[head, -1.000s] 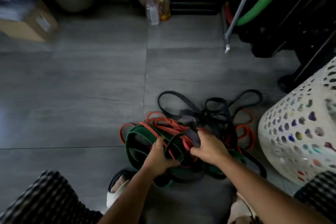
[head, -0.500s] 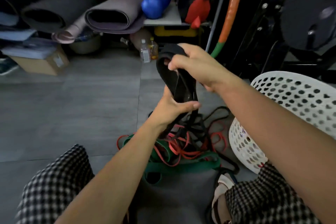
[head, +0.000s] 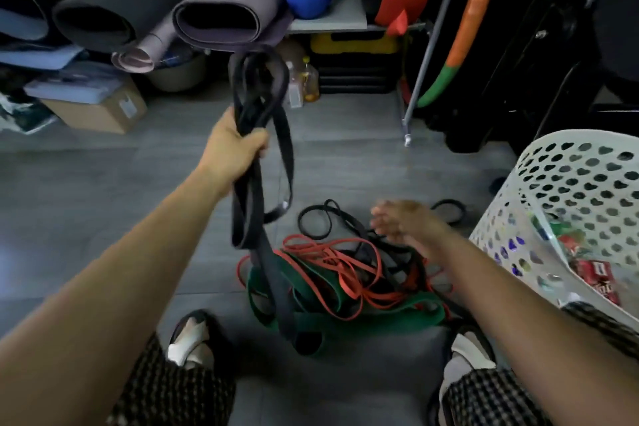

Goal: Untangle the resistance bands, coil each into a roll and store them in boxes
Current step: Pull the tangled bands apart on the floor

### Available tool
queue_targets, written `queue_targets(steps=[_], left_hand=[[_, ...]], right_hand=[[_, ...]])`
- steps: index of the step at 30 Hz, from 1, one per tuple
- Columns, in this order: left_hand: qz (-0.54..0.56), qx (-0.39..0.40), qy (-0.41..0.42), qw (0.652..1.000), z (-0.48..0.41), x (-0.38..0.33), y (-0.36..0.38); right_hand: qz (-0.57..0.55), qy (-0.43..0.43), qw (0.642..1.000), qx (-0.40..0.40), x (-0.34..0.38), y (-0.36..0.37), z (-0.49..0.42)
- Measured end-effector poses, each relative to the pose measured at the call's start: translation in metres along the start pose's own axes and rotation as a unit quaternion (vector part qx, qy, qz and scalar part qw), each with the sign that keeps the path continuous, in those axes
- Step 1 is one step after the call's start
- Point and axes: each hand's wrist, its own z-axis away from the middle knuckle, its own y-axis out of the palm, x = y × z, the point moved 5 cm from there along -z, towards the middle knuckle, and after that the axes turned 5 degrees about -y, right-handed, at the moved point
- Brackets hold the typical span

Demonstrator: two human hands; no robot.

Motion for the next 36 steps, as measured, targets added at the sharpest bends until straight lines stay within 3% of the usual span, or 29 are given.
queue_targets(steps=[5, 9, 13, 15, 17, 19, 21, 24, 30, 36], left_hand=[[-0.07, -0.049, -0.003, 0.996, -0.093, 0.02, -0.035], [-0.181, -0.04, -0.041, 0.982, -0.164, 0.1, -0.041], [-0.319, 0.021, -0.21, 0.924, -0.207, 0.227, -0.033], [-0.322, 0.049, -0.294, 0.899, -0.196, 0.292, -0.019], [-0.296, 0.077, -0.32, 0.897, -0.173, 0.349, 0.001], [-0.244, 0.089, -0.328, 0.908, -0.147, 0.389, 0.026], [-0.182, 0.074, -0.339, 0.92, -0.119, 0.405, 0.049], [-0.129, 0.051, -0.336, 0.932, -0.096, 0.411, 0.074], [-0.135, 0.073, -0.297, 0.942, -0.078, 0.388, 0.088], [-0.137, 0.107, -0.267, 0.948, -0.051, 0.323, 0.076]], right_hand=[[0.044, 0.106, 0.992, -0.051, -0.086, -0.003, -0.052], [0.159, 0.126, 0.977, -0.064, -0.125, -0.007, -0.099], [0.28, 0.14, 0.948, -0.052, -0.16, -0.011, -0.163], [0.338, 0.135, 0.928, -0.076, -0.176, -0.016, -0.198], [0.382, 0.132, 0.91, -0.096, -0.187, -0.018, -0.227], [0.475, 0.109, 0.872, -0.049, -0.198, -0.017, -0.257], [0.551, 0.111, 0.826, 0.045, -0.215, -0.016, -0.281], [0.559, 0.152, 0.802, 0.145, -0.241, -0.014, -0.294], [0.644, 0.133, 0.736, 0.162, -0.237, -0.003, -0.267], [0.631, 0.083, 0.761, 0.127, -0.168, -0.026, -0.197]])
